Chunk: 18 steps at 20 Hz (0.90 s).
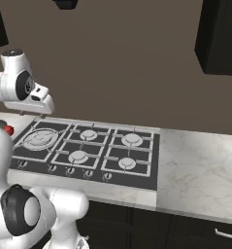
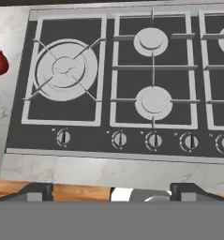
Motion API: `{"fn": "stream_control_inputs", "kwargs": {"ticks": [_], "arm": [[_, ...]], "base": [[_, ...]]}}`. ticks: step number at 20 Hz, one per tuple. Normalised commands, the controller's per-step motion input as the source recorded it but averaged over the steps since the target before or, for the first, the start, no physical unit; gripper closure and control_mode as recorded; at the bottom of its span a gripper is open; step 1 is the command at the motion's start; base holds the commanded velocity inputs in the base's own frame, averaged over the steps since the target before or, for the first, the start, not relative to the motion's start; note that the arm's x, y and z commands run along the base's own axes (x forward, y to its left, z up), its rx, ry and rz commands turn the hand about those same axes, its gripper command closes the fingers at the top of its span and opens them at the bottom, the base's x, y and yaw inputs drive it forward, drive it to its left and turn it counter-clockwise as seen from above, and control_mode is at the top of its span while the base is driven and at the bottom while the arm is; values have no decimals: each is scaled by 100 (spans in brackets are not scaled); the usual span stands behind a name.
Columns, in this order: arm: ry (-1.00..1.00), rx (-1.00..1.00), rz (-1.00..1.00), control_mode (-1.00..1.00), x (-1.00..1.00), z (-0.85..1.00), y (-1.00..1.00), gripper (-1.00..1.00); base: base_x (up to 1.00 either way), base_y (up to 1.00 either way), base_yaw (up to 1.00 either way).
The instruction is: Place the pan on the rear right burner on the stove. Then place the tomato and the onion in the pan and turn on the rear right burner.
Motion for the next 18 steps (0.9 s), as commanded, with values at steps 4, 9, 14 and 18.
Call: {"fn": "stream_control_inputs", "kwargs": {"ticks": [4, 9, 14, 18], "arm": [[8, 0, 0, -100, -3, 0, 58, -100], [7, 0, 0, -100, -9, -1, 55, -100], [5, 0, 2, -100, -16, -6, 51, -100], [3, 0, 5, -100, -18, -13, 48, -100]], "base": [[0, 0, 0], [0, 0, 0], [0, 0, 0], [0, 0, 0]]}}
